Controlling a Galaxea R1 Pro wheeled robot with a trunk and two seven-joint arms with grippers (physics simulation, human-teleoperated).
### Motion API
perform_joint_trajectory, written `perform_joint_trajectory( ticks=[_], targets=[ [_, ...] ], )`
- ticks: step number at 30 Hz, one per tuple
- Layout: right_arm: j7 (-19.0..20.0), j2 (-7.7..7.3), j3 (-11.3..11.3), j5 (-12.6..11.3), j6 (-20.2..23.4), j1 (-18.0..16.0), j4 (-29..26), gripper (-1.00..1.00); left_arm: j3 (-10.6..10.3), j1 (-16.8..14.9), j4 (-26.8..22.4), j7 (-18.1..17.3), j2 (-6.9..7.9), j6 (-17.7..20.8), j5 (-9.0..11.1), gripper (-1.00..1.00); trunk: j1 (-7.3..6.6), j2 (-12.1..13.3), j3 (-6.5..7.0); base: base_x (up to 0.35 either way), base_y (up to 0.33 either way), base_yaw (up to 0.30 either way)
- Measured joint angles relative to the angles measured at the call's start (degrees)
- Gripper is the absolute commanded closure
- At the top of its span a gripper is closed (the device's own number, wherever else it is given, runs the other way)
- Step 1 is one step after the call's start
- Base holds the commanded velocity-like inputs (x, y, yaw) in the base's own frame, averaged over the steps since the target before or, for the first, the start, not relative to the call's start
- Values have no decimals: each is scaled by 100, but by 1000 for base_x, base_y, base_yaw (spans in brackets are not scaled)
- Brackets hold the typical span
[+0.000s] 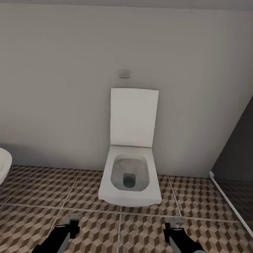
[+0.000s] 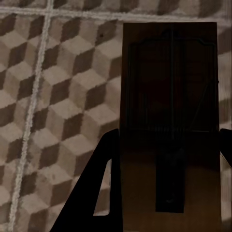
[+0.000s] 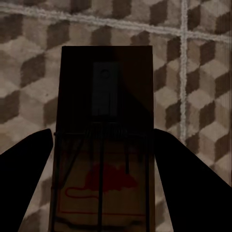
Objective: Take the four mousetraps from the cabinet in the bathroom and place them on the bathroom floor. Make sure all four end up on the same floor surface, and ensure that at least two of them are either under or directly next to the same bathroom sink.
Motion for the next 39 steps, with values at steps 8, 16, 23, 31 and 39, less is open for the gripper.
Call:
perform_joint_trajectory(
  ticks=[8,16,23,31,39],
  targets=[
    [10,0,-1,0,3,2,0,100,1,6,-1,2,0,0,0,100,0,0,0,12,-26,0],
    [2,0,1,1,-14,0,-5,100,1,2,-1,11,0,8,-5,100,-1,0,0,68,-2,0],
    [1,-6,-2,0,-18,0,-5,100,1,2,-1,10,3,46,0,100,-3,0,0,283,0,0],
    [1,-9,-7,0,-16,0,-2,100,1,0,-1,9,0,44,0,100,-3,0,0,311,0,0],
    [-6,-9,-7,0,-10,0,-4,100,2,2,-1,8,0,21,0,100,0,0,0,128,0,0]
  ],
)
